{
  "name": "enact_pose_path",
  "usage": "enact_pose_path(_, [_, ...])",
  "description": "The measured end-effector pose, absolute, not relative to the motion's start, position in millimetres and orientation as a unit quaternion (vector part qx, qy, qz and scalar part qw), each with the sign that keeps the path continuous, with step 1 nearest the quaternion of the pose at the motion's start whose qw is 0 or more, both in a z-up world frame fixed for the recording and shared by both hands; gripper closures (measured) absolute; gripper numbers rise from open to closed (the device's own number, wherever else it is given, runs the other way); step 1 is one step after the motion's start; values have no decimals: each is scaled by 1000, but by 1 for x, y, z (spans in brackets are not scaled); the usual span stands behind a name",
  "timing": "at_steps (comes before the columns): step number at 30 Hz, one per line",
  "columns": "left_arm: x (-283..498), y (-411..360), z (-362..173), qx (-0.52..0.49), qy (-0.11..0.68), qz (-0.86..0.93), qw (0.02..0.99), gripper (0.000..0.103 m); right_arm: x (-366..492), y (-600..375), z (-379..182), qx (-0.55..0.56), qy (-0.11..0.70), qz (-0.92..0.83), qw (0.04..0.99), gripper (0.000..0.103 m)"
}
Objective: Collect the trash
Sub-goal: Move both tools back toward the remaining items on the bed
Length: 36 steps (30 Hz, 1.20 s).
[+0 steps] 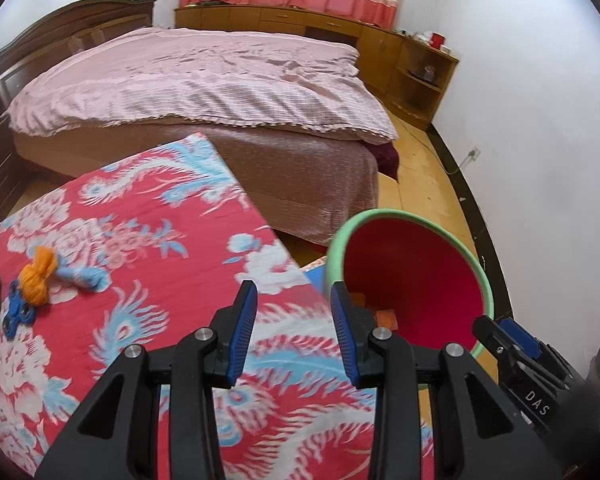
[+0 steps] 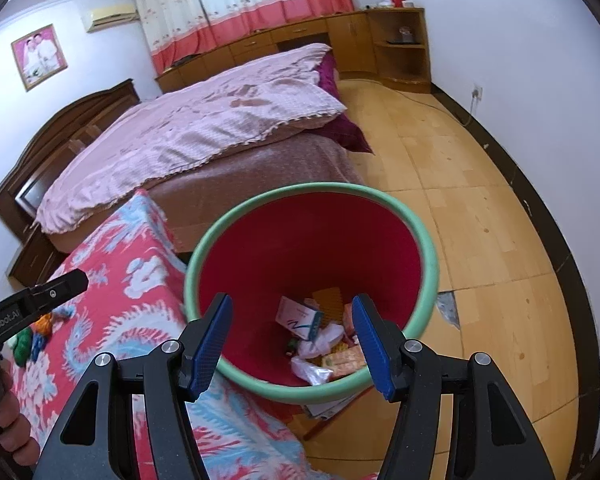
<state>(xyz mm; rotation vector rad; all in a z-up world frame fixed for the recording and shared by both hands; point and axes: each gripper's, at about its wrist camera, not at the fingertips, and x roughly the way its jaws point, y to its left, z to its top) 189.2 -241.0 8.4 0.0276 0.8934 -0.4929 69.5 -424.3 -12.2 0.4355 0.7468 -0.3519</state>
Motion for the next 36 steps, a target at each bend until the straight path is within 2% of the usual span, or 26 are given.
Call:
enact_pose_path(19, [202, -125, 17, -36, 411, -145, 899, 65, 116, -349, 0, 165, 376, -87, 908, 39])
enact_pose_path(36, [231, -26, 2, -56, 415, -44, 907, 65, 177, -287, -9, 147, 406, -15, 902, 39])
